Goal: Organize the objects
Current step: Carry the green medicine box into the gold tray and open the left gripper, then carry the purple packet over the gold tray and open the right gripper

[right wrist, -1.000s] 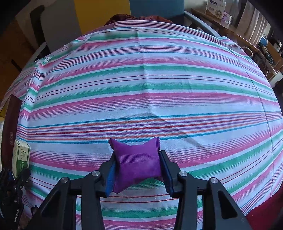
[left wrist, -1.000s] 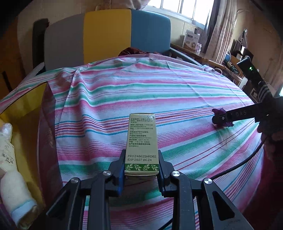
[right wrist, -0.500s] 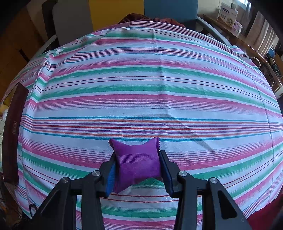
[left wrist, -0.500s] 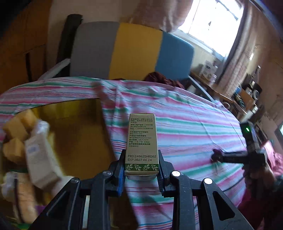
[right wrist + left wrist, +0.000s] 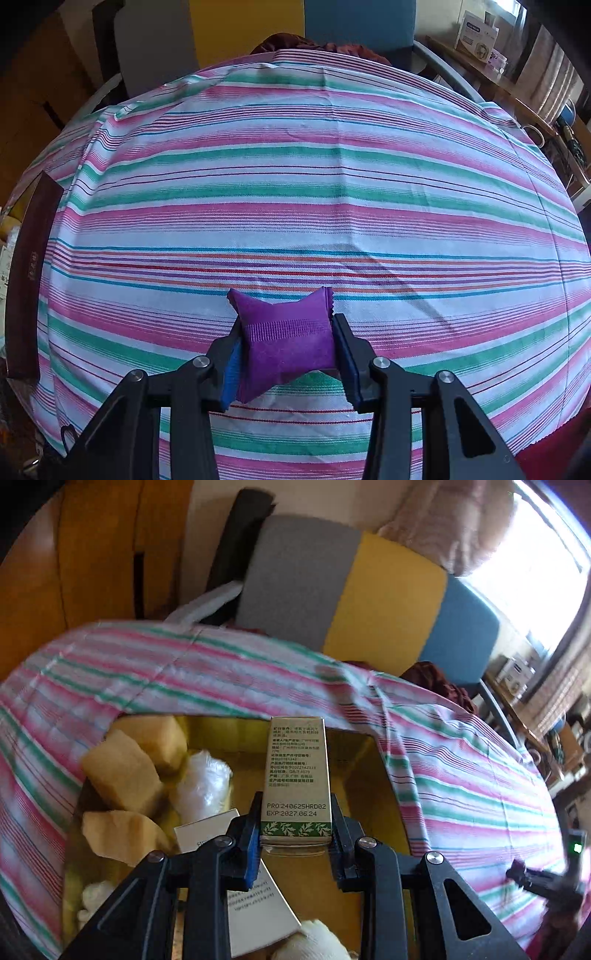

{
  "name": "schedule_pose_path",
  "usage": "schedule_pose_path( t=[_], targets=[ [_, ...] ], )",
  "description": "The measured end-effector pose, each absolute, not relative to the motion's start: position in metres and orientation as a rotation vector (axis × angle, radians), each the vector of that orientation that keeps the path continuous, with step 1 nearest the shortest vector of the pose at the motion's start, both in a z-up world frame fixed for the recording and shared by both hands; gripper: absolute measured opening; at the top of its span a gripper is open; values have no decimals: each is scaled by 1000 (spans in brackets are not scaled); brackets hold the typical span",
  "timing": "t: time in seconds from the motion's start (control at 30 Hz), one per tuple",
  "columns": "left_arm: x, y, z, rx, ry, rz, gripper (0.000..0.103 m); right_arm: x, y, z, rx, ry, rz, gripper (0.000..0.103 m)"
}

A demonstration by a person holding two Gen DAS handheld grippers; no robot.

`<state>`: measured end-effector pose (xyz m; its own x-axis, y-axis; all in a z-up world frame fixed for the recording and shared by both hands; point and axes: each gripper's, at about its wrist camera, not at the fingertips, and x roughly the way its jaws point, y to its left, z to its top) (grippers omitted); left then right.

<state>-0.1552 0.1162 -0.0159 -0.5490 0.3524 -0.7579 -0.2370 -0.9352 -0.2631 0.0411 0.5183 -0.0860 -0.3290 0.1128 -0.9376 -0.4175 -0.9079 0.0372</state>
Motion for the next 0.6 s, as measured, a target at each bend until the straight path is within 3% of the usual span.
schedule_pose_path(
  t=[0.17,0.53,0.6],
  targets=[
    [-179,123,-30,-1354,-262,2475,30,43,518,-87,-1597,389,2278,44],
    [-208,139,-65,-1468,-119,2567,31,40,518,-91,-1619,380,2259,44],
    [-205,135,-64,-1467,-131,2554,38,40,517,-92,-1619,379,2260,44]
  ],
)
